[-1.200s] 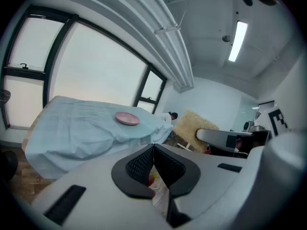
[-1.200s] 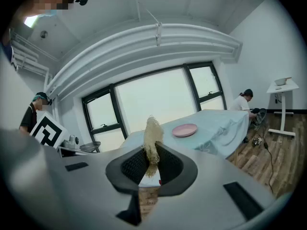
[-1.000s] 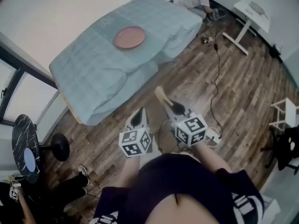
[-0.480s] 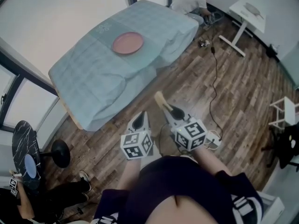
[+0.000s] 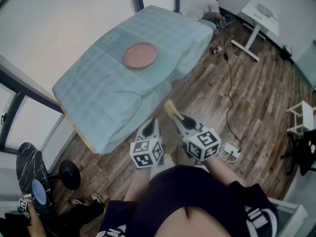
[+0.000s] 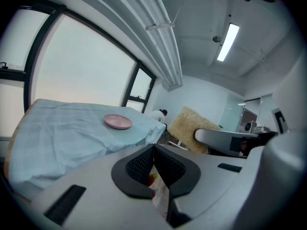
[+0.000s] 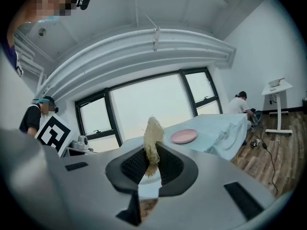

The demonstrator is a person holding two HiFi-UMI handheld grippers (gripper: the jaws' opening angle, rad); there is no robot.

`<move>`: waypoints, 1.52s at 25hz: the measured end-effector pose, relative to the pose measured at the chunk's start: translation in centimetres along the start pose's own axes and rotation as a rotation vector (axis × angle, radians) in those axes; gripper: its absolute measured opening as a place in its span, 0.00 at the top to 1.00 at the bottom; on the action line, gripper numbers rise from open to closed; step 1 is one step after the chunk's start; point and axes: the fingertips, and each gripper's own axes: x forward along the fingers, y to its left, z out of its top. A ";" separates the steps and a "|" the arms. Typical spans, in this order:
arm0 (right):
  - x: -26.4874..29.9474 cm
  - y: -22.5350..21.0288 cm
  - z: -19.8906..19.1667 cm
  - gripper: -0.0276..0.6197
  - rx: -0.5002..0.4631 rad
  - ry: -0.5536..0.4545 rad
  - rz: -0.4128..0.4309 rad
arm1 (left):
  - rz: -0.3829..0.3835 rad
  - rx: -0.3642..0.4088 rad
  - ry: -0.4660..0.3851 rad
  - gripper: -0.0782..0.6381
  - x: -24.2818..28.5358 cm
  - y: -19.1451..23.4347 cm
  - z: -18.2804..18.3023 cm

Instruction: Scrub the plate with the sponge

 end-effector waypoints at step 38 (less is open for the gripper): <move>20.6 -8.8 6.4 0.90 -0.074 0.091 0.154 | 0.169 -0.127 -0.032 0.88 14.5 12.0 9.1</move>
